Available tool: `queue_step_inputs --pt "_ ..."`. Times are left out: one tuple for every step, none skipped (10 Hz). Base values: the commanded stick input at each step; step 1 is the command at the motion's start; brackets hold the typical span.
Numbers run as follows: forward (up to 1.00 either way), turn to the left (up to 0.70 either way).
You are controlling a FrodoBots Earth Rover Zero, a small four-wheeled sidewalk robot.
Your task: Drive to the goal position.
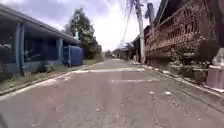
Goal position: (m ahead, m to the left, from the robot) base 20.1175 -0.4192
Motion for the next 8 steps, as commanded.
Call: queue_step_inputs --pt "0.70 0.00" --pt "0.70 0.00" --pt "0.70 0.00" --pt "0.70 0.00" --pt "0.70 0.00" --pt "0.70 0.00" --pt "0.70 0.00" --pt "0.70 0.00"
